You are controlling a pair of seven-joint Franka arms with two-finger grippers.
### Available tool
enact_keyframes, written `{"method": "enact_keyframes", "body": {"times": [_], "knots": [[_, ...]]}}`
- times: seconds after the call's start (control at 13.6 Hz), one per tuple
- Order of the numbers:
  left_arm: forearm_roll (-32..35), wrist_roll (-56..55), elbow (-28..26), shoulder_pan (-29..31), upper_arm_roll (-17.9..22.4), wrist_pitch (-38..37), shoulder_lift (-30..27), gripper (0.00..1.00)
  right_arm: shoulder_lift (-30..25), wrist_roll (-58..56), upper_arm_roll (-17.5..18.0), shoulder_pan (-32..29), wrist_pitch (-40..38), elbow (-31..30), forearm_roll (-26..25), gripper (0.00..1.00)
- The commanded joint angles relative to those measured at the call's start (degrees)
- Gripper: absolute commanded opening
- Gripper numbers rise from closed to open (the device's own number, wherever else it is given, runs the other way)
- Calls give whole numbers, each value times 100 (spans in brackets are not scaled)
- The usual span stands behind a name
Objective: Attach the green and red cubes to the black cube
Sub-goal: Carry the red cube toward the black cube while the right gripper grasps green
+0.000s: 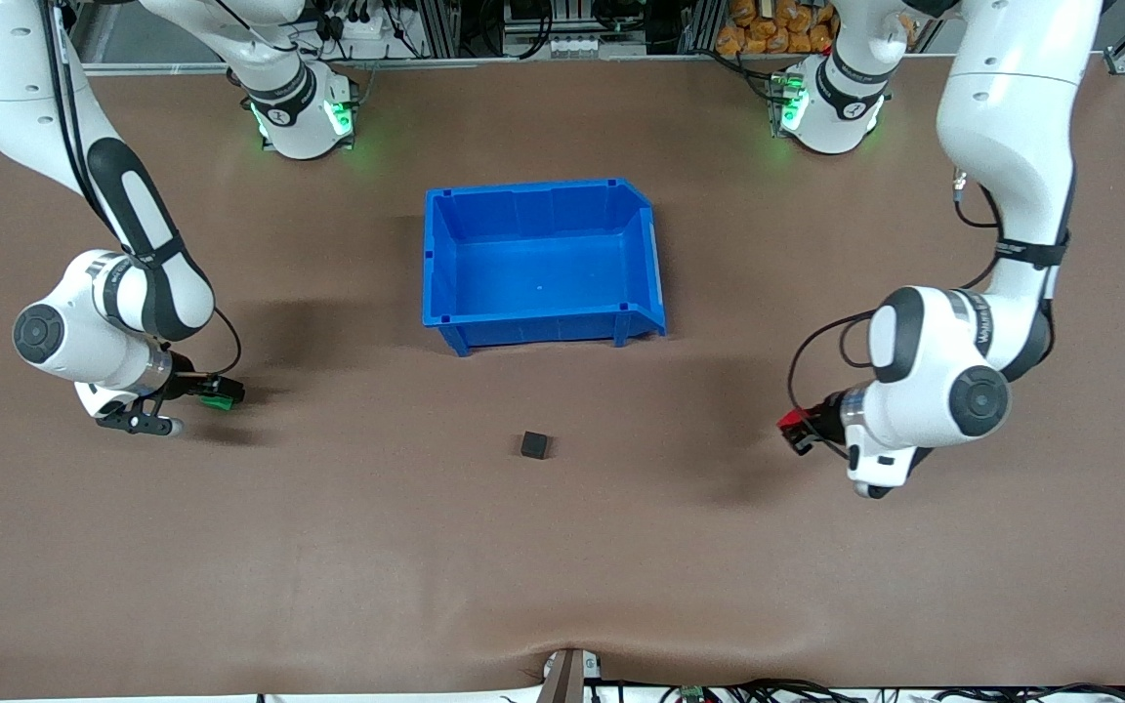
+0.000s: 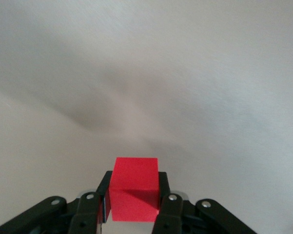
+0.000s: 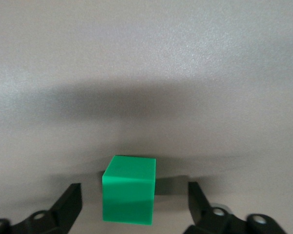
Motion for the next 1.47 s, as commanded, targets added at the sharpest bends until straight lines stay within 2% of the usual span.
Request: {"method": "enact_keyframes", "body": {"times": [0.0, 0.37, 0.52, 0.66, 0.88, 1.03, 1.18, 1.4], "knots": [[-145, -935, 470, -293, 38, -135, 285, 0, -162, 100, 34, -35, -12, -151, 35, 0], [-470, -2060, 1330, -741, 38, -117, 838, 0, -162, 39, 34, -79, -38, 94, 36, 0], [-567, -2920, 1586, -943, 47, 5, 1067, 5, -206, -232, 34, -70, -353, 261, 18, 0], [-585, -3179, 1649, -1023, 38, 172, 1164, 2, -233, -933, 25, -96, -800, 515, 18, 0], [-787, -3977, 1666, -1207, 38, 646, 1322, 5, -233, -1954, 25, -254, -1539, 990, 18, 0], [-804, -4276, 1727, -1243, -75, 822, 1419, 1, -241, -2499, 25, -298, -1873, 1306, 18, 0], [-822, -4698, 1903, -1347, -181, 1033, 1577, 1, -242, -3157, 25, -334, -2251, 1684, 9, 0], [-822, -5095, 1912, -1664, -190, 1428, 1682, 1, -242, -4640, 25, -342, -2473, 2098, 9, 0]]}}
